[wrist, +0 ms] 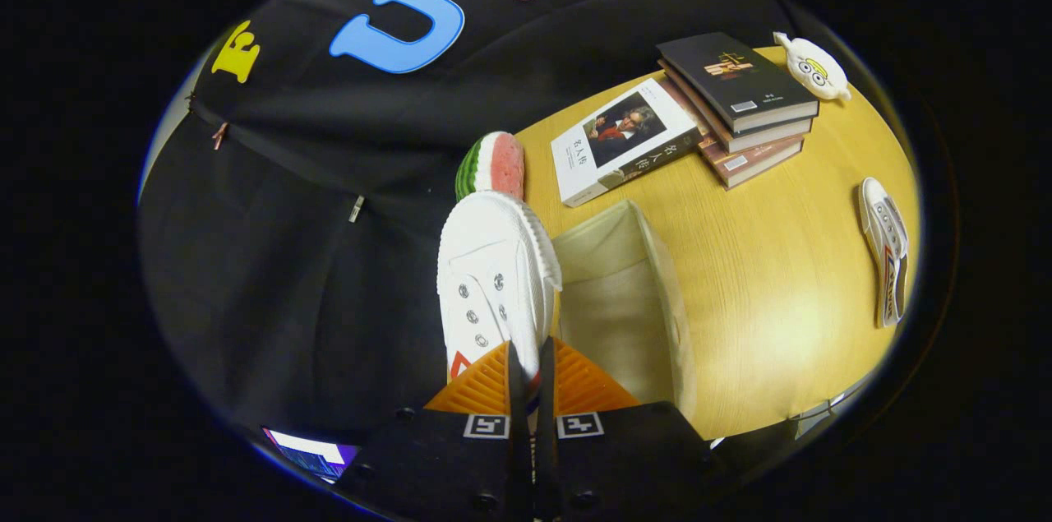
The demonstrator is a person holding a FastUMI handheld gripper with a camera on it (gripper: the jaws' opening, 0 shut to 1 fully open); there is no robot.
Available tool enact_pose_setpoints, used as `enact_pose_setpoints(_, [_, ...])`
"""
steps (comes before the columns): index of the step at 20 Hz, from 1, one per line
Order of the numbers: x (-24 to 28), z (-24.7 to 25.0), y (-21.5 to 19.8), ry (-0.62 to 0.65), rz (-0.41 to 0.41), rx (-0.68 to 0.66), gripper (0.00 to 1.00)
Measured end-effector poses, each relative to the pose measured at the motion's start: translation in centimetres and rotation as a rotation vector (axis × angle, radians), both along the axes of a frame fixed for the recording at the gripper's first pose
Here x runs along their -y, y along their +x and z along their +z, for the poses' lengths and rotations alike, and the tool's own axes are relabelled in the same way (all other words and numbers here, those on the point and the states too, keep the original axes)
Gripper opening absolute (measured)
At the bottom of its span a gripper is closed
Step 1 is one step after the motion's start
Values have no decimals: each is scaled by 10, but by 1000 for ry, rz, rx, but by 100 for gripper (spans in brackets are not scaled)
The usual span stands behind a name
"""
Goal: Open the storage box then place both shoes into the box .Put the left shoe in first, then the right shoe, with the right side of both shoes facing outward in a uniform manner.
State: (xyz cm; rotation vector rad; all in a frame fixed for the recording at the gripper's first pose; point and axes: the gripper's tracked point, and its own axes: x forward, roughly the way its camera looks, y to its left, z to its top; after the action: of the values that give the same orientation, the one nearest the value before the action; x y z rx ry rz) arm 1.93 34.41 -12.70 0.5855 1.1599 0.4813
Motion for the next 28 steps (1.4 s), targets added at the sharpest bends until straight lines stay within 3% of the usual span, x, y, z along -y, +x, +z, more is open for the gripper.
enact_pose_setpoints(8, [-36, -31, -9, -43, 45, -44, 6])
enact_pose_setpoints(16, [-38, -60, -11, -89, 47, -106, 6])
enact_pose_setpoints(18, [-53, -47, -20, 11, 61, -155, 21])
enact_pose_setpoints(21, [-42, -34, -11, 2, 90, -69, 99])
enact_pose_setpoints(24, [-11, -13, -1, -45, 130, 63, 99])
enact_pose_setpoints(28, [58, 11, 22, -97, 101, 191, 99])
